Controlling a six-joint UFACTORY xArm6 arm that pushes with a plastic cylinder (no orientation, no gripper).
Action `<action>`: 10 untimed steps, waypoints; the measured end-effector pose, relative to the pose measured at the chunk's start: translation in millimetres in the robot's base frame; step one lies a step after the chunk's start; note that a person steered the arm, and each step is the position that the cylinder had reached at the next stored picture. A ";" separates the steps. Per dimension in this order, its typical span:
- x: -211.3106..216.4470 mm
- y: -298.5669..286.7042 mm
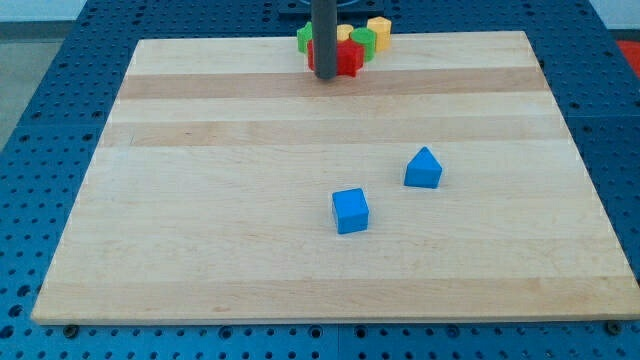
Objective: Push the blue triangle towards diagonally downside of red star
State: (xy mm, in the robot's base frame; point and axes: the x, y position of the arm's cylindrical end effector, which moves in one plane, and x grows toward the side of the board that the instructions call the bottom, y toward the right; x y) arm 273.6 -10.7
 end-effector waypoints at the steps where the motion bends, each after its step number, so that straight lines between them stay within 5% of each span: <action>1: 21.4 12.4; 3: 49.1 140.2; 5: 126.2 246.5; 8: 173.3 187.1; 10: 196.8 207.3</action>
State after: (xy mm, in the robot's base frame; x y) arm 470.4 196.7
